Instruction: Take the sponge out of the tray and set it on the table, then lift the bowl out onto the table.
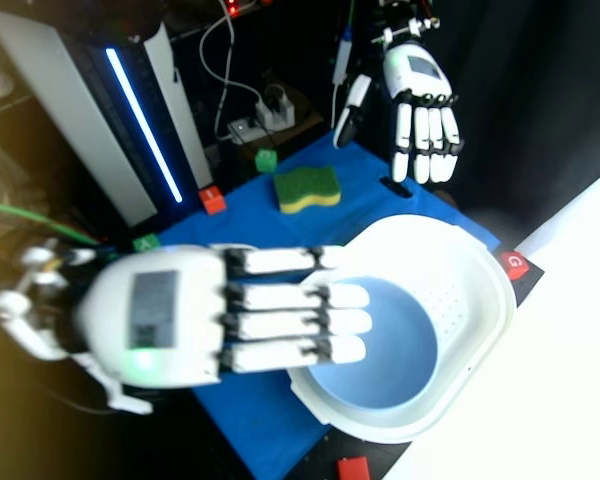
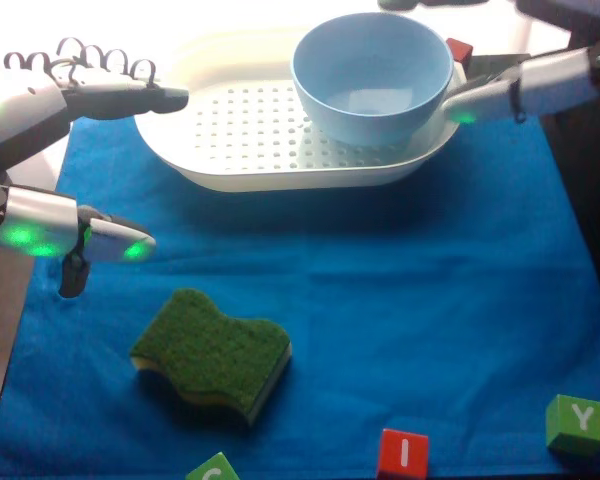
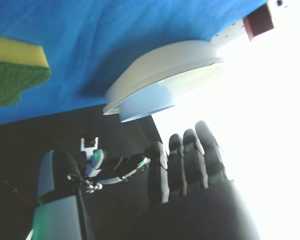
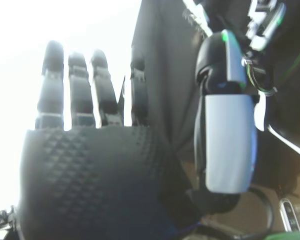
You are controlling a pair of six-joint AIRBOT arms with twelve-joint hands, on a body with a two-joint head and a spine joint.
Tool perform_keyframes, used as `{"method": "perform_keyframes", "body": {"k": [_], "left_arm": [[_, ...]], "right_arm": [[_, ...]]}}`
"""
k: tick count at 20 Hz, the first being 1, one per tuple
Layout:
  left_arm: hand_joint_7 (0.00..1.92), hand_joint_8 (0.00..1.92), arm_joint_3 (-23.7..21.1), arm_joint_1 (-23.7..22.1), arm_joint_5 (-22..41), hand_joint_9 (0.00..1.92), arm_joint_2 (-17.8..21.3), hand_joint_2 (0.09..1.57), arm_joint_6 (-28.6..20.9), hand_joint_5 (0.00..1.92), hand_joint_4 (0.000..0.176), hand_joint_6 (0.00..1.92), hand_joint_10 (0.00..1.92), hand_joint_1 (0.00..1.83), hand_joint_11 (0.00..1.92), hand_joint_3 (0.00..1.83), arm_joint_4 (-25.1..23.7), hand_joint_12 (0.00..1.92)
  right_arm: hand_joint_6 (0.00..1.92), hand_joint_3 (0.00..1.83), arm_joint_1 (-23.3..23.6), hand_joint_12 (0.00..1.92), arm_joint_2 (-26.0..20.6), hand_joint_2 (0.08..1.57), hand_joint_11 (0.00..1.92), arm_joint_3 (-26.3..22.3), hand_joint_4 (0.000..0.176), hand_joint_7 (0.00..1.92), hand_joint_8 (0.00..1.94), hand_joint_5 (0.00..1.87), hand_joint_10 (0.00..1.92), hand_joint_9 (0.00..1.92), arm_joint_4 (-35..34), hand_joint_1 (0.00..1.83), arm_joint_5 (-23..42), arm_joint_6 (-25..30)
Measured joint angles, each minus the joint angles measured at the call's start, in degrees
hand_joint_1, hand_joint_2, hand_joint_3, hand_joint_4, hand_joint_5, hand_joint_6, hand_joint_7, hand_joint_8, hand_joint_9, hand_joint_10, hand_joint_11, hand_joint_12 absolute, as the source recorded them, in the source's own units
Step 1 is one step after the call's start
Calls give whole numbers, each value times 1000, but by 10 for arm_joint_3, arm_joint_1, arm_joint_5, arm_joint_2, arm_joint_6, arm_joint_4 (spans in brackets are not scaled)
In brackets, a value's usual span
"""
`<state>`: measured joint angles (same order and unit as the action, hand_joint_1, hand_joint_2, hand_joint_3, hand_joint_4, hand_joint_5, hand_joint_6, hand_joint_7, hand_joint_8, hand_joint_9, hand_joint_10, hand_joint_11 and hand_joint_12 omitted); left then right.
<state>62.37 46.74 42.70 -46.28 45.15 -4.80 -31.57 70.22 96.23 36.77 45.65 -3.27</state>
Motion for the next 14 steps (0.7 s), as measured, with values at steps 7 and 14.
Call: {"method": "perform_keyframes", "body": {"k": [7, 14], "left_arm": [[318, 5, 1, 0, -1, 273, -7, 895, 0, 386, 58, 3, 6, 803, 0, 0, 0, 777], [355, 6, 5, 0, -3, 314, -8, 904, 0, 408, 75, 3, 7, 778, 0, 2, 0, 909]], "right_arm": [[3, 3, 25, 421, 49, 1060, 0, 41, 149, 232, 3, 479, 6, 144, 19, 731, -56, 0], [1, 0, 34, 342, 97, 1083, 0, 77, 134, 214, 0, 480, 0, 110, 38, 708, -108, 1]]}}
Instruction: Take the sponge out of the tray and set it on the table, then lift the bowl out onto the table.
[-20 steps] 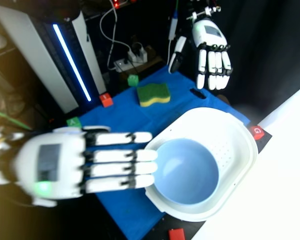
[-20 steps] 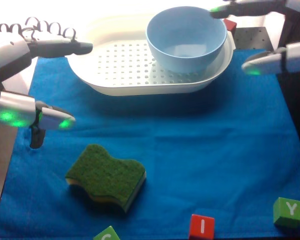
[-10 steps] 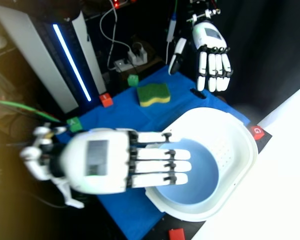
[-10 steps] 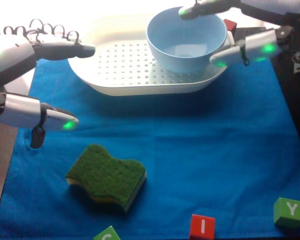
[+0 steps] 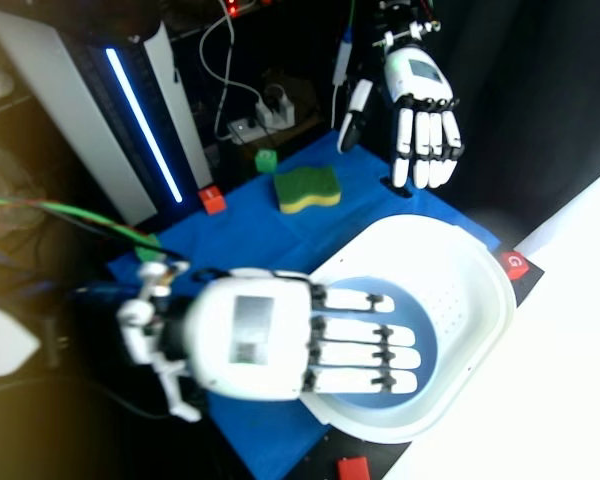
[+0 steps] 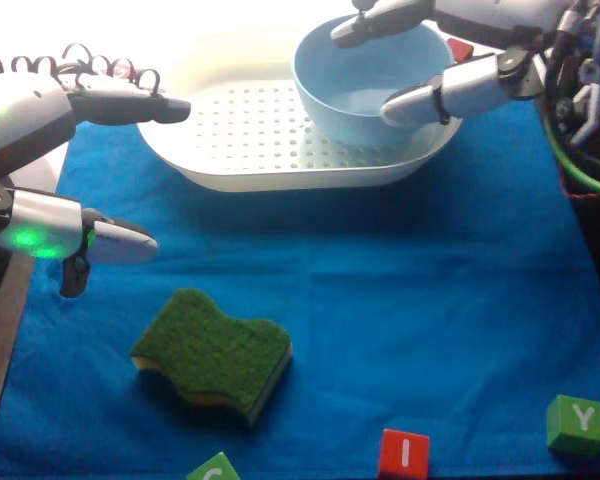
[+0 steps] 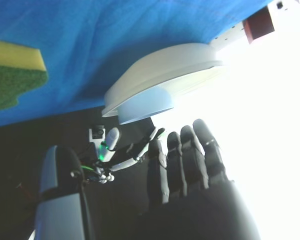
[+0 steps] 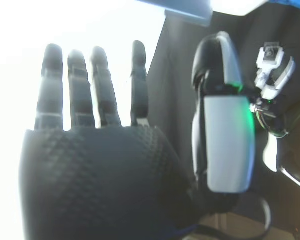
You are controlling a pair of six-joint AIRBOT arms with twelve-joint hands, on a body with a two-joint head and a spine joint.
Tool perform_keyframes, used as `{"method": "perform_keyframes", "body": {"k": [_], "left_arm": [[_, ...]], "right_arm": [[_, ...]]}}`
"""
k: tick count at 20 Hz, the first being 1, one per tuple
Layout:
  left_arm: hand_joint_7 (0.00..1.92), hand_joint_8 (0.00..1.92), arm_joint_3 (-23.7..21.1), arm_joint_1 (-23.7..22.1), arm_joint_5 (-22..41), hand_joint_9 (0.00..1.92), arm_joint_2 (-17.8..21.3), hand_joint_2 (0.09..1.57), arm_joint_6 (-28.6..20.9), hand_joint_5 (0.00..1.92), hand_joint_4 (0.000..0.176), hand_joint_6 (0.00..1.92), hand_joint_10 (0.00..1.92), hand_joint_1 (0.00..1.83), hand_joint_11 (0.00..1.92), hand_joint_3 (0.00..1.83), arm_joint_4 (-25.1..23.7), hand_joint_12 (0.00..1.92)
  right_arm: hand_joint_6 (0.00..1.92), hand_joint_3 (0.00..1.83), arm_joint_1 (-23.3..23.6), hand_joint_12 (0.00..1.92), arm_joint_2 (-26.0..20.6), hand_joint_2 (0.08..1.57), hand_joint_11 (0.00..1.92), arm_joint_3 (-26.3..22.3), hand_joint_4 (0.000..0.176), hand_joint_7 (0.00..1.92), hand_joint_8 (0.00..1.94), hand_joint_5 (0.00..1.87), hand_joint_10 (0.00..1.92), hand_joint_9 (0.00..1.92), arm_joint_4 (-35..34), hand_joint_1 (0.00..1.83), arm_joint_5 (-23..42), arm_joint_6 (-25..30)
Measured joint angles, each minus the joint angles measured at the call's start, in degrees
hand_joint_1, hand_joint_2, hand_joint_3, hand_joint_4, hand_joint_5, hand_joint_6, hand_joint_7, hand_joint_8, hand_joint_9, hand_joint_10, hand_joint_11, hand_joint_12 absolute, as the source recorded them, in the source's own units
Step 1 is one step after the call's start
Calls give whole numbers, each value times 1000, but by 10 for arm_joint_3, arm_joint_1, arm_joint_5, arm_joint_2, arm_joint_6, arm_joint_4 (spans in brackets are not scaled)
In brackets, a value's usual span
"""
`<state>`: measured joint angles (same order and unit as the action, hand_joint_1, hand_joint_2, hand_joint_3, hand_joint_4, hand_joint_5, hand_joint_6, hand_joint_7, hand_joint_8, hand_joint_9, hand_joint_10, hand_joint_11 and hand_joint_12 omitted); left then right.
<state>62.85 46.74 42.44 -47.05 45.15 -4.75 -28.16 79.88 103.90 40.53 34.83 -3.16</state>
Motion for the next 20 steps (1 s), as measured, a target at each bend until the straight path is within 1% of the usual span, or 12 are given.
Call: {"method": "perform_keyframes", "body": {"k": [2, 4, 6, 7, 10, 11, 13, 15, 16, 18, 19, 20], "left_arm": [[351, 1, 1, 0, 2, 303, -3, 903, 0, 416, 64, 2, 3, 812, 0, 0, 1, 843], [335, 1, 1, 0, 1, 287, -4, 919, -1, 418, 68, 1, 1, 801, 0, 5, -2, 771], [339, 1, 1, 0, 2, 315, -6, 931, -2, 427, 63, 2, 7, 758, 0, 3, -1, 859], [335, 0, 1, 0, 2, 324, -6, 934, -3, 430, 58, 2, 7, 746, 0, 2, -1, 891], [340, 2, 1, 0, 2, 315, -6, 944, -4, 411, 55, 1, 2, 749, 0, 0, -1, 851], [358, 5, 1, 0, 2, 339, -6, 949, -4, 423, 41, 4, 8, 731, 0, 2, -1, 891], [374, 9, 1, 0, 2, 357, -7, 945, -4, 423, 32, 2, 12, 731, 0, 0, -1, 907], [362, 2, 4, 0, 2, 360, -10, 948, -5, 407, 42, 1, 5, 704, 0, 1, -1, 838], [355, 1, 4, 0, 1, 353, -11, 954, -6, 397, 44, 2, 2, 696, 0, 2, 0, 786], [344, 0, 7, 0, 0, 346, -14, 953, -6, 386, 62, 0, 0, 689, 0, 1, -1, 769], [349, 2, 7, 0, 0, 352, -14, 950, -6, 384, 68, 0, 3, 685, 0, 0, -1, 765], [351, 2, 7, 0, 0, 353, -14, 944, -6, 383, 69, 0, 2, 706, 0, 0, -1, 736]], "right_arm": [[0, 0, 9, 314, 15, 1080, 0, 12, 147, 194, 0, 474, 0, 93, 12, 751, -24, 2], [1, 0, 10, 298, 21, 1078, 0, 13, 152, 189, 0, 472, 1, 95, 18, 774, -30, 3], [0, 0, 9, 254, 28, 1069, 0, 12, 154, 196, 1, 472, 1, 100, 31, 808, -40, 2], [0, 0, 9, 253, 30, 1069, 0, 11, 143, 195, 0, 469, 0, 99, 34, 813, -42, 2], [0, 2, 9, 237, 31, 1073, 0, 11, 144, 178, 0, 457, 0, 92, 40, 792, -45, 4], [0, 9, 9, 234, 31, 1090, 0, 11, 134, 169, 0, 455, 0, 74, 44, 735, -47, 7], [2, 4, 9, 264, 31, 1097, 0, 11, 135, 185, 3, 465, 4, 88, 54, 707, -50, 14], [0, 3, 9, 284, 31, 1102, 0, 11, 127, 205, 5, 465, 3, 98, 61, 695, -52, 17], [0, 4, 9, 286, 31, 1107, 0, 11, 133, 197, 1, 455, 1, 94, 62, 673, -51, 17], [0, 5, 9, 298, 31, 1111, 0, 11, 142, 196, 1, 445, 3, 99, 61, 589, -51, 18], [0, 2, 9, 334, 31, 1114, 0, 11, 122, 205, 2, 444, 3, 108, 62, 546, -52, 18], [1, 0, 9, 332, 31, 1113, 0, 11, 124, 203, 0, 432, 3, 111, 62, 578, -51, 18]]}}
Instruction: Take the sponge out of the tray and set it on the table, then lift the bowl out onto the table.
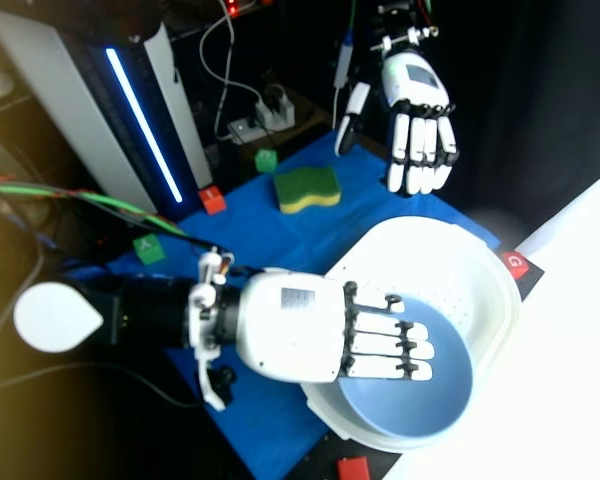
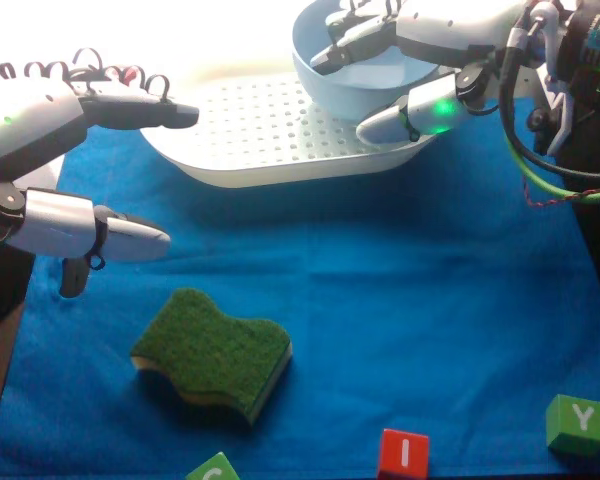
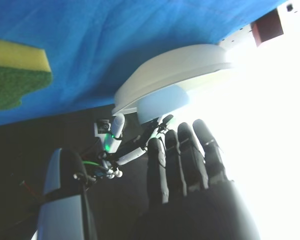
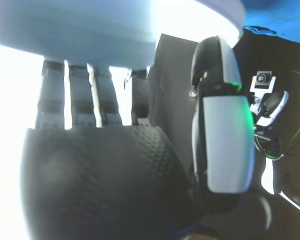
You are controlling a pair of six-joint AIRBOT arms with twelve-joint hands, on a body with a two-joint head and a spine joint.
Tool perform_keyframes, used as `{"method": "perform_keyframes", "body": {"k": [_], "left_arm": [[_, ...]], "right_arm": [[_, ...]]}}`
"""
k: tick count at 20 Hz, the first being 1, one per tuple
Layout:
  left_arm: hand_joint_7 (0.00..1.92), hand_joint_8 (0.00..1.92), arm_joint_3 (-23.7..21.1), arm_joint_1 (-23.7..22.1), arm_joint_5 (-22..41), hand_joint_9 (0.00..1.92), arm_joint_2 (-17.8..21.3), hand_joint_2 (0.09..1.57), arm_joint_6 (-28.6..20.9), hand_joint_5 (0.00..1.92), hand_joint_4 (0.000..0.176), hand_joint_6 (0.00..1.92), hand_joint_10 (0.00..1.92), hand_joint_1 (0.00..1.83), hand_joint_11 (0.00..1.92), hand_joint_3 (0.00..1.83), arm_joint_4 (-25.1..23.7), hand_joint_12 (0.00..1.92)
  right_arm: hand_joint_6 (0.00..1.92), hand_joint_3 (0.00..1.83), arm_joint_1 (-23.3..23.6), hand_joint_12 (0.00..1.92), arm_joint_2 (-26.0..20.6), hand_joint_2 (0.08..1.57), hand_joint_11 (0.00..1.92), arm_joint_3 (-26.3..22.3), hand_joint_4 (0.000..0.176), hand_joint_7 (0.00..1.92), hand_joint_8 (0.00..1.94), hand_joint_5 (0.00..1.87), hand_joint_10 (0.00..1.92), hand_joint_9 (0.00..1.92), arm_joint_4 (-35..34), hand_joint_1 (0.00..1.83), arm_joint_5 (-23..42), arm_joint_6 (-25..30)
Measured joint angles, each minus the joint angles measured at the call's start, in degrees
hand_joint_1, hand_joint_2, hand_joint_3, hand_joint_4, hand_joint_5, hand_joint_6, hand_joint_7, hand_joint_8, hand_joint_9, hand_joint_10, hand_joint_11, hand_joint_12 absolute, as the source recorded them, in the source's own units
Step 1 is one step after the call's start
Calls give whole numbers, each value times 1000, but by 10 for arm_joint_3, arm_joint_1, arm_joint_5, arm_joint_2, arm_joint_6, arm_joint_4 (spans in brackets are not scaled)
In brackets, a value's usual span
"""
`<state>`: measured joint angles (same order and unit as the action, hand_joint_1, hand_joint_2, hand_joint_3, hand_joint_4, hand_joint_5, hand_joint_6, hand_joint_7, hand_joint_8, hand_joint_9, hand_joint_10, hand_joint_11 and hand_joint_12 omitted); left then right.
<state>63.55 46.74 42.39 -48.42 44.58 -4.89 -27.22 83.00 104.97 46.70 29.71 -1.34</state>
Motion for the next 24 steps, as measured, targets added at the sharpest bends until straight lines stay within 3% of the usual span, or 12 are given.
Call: {"method": "perform_keyframes", "body": {"k": [4, 7, 9, 10, 11, 12, 13, 14, 16, 19, 21, 24], "left_arm": [[372, 2, 0, 0, -3, 376, 0, 942, 0, 396, 61, 1, 4, 709, 0, 0, -1, 759], [370, 1, 0, 0, -2, 372, 0, 963, -1, 399, 55, 0, 3, 679, 0, 3, -2, 629], [339, 3, 0, 0, -2, 335, 0, 978, -4, 397, 54, 0, 7, 678, 0, 4, -2, 496], [339, 3, 0, 0, -2, 331, 0, 975, -5, 384, 66, 0, 5, 688, 0, 2, -2, 496], [349, 3, 0, 0, -2, 335, 0, 978, -5, 390, 51, 1, 4, 704, 0, 1, -2, 466], [361, 3, 0, 0, -2, 346, 0, 974, -6, 399, 45, 2, 5, 709, 0, 0, -2, 479], [363, 2, 0, 0, -2, 341, 0, 971, -6, 405, 41, 2, 2, 719, 0, 0, -3, 507], [376, 3, 0, 0, -2, 353, 0, 967, -7, 411, 41, 2, 4, 714, 0, 0, -4, 450], [376, 2, 0, 0, -1, 333, -1, 946, -9, 430, 42, 2, 5, 743, 0, 0, -5, 625], [366, 1, 0, 0, -1, 323, -1, 953, -10, 423, 39, 1, 4, 744, 0, 1, -5, 615], [349, 2, 0, 0, -1, 307, -1, 957, -11, 419, 41, 0, 2, 745, 0, 1, -6, 651], [360, 1, 0, 0, 3, 328, -1, 944, -13, 440, 49, 1, 3, 772, 0, 0, -6, 701]], "right_arm": [[2, 0, 6, 380, -7, 1110, 0, -11, 132, 206, 1, 441, 3, 115, 7, 622, 5, 0], [10, 0, 10, 377, -8, 1107, 0, -10, 111, 210, 2, 473, 3, 119, 6, 710, 9, 0], [5, 0, 10, 330, -7, 1097, 0, -6, 108, 209, 1, 484, 2, 120, 10, 748, 9, 0], [2, 0, 10, 328, -7, 1096, 0, -3, 107, 216, 3, 478, 5, 129, 11, 737, 9, 0], [0, 0, 10, 358, -7, 1092, 0, 2, 114, 220, 2, 473, 7, 145, 13, 703, 8, 0], [0, 0, 10, 323, -7, 1096, 0, 6, 136, 207, 0, 454, 3, 142, 18, 658, 4, 1], [3, 0, 10, 350, -7, 1089, 0, 10, 123, 223, 3, 472, 5, 159, 27, 672, -3, 1], [1, 0, 10, 355, -7, 1088, 0, 11, 130, 222, 1, 468, 5, 163, 34, 658, -12, 0], [0, 0, 10, 213, -7, 1095, 10, 15, 149, 186, 2, 438, 5, 122, 56, 626, -40, 1], [0, 0, 10, 313, -4, 1103, 4, 19, 145, 199, 0, 437, 1, 137, 59, 561, -57, 0], [2, 1, 10, 315, 1, 1112, 0, 25, 160, 187, 2, 407, 3, 120, 63, 512, -71, 0], [3, 2, 10, 220, 4, 1131, 0, 30, 133, 186, 0, 414, 0, 109, 63, 654, -75, 1]]}}
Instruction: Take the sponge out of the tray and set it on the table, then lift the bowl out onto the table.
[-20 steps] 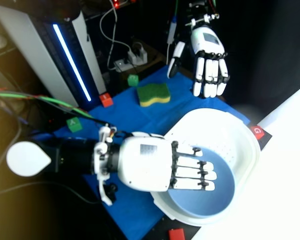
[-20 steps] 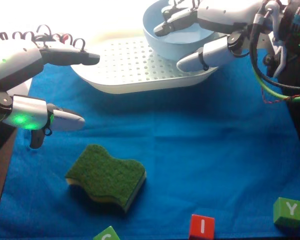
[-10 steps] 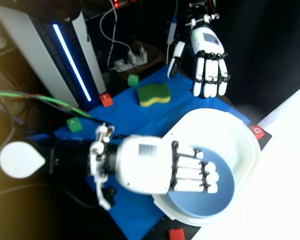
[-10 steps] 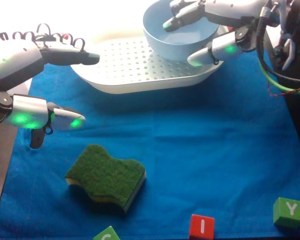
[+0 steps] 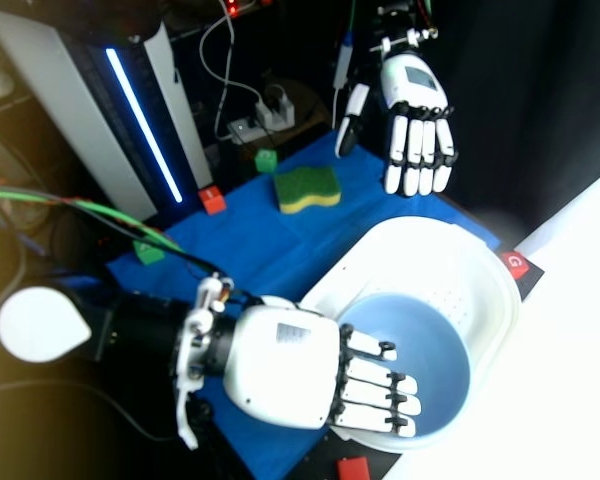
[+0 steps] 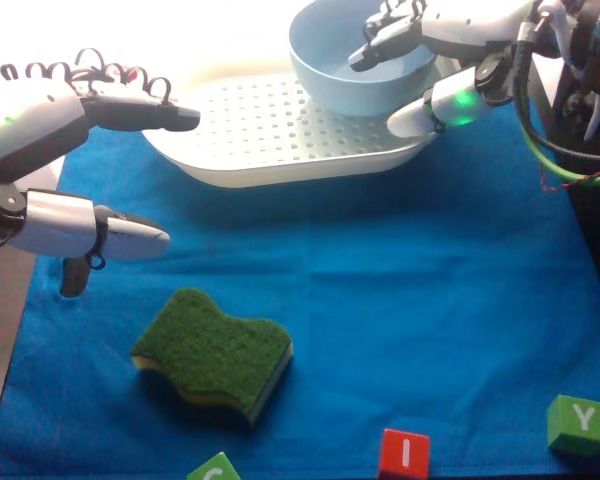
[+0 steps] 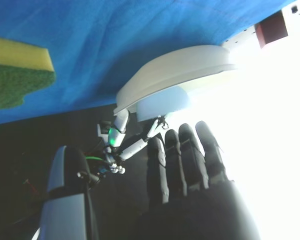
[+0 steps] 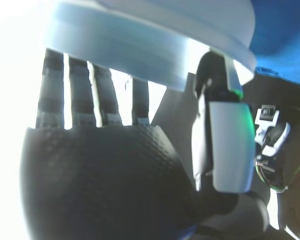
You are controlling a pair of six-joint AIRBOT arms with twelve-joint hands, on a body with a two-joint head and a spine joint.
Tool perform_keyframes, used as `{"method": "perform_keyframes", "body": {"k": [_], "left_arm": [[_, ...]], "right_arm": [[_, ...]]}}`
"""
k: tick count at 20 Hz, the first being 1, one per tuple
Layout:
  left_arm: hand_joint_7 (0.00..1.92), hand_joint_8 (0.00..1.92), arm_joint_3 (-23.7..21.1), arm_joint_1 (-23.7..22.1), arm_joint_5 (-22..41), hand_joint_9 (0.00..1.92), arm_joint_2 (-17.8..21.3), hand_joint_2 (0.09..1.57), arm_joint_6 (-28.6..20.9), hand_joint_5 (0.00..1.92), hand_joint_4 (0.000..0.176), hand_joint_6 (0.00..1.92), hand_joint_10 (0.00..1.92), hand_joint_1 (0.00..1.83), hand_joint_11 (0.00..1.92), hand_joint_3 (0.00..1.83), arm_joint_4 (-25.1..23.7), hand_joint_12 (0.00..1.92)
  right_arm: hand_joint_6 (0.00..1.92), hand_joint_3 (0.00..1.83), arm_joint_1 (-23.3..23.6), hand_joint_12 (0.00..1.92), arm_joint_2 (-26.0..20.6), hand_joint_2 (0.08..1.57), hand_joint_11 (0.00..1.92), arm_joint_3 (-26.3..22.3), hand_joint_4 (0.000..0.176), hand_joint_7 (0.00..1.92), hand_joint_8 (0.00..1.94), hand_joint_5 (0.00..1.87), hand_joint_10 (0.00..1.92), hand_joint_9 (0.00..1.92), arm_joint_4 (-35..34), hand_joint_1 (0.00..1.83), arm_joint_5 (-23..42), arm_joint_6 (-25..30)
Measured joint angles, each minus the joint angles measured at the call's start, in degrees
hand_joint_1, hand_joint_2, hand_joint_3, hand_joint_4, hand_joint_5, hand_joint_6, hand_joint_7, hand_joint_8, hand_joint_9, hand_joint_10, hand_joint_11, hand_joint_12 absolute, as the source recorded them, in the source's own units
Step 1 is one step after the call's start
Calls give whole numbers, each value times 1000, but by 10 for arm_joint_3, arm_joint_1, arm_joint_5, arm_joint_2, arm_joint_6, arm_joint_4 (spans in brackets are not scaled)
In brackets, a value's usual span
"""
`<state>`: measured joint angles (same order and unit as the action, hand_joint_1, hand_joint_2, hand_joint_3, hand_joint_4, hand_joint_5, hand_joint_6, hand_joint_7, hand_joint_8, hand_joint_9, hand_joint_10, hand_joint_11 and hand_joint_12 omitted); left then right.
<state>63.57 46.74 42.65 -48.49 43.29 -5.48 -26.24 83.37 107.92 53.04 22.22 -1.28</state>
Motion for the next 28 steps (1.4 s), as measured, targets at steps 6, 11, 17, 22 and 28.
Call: {"method": "perform_keyframes", "body": {"k": [6, 11, 17, 22, 28], "left_arm": [[335, 3, 1, 0, 0, 314, -6, 943, -3, 432, 51, 0, 3, 784, 0, 0, -1, 753], [366, 5, 2, 0, 1, 322, -7, 943, -5, 424, 50, 2, 4, 765, 0, 0, -1, 669], [364, 4, 7, 0, 4, 334, -12, 948, -9, 437, 39, 3, 3, 767, 3, 0, -1, 750], [366, 2, 7, 0, 5, 342, -12, 955, -12, 434, 37, 1, 1, 773, 16, 0, -1, 824], [365, 1, 7, 0, 9, 354, -12, 952, -13, 446, 23, 5, 5, 764, 34, 0, -1, 844]], "right_arm": [[0, 0, 0, 260, 33, 1096, 0, 18, 148, 204, 1, 438, 2, 130, -5, 763, -9, 0], [2, 0, 0, 436, 40, 1106, 13, 17, 115, 261, 4, 466, 1, 199, -15, 773, -7, 0], [697, 0, 0, 1423, 48, 1117, 841, 15, 0, 1020, 1111, 957, 879, 1043, -16, 1260, -7, 1], [742, 0, 0, 1629, 49, 1137, 991, 18, 0, 978, 1257, 943, 1276, 1080, -20, 1259, 1, 0], [764, 0, 0, 1859, 49, 1065, 1257, 19, 0, 1115, 1482, 1092, 1718, 1255, -21, 1195, 3, 0]]}}
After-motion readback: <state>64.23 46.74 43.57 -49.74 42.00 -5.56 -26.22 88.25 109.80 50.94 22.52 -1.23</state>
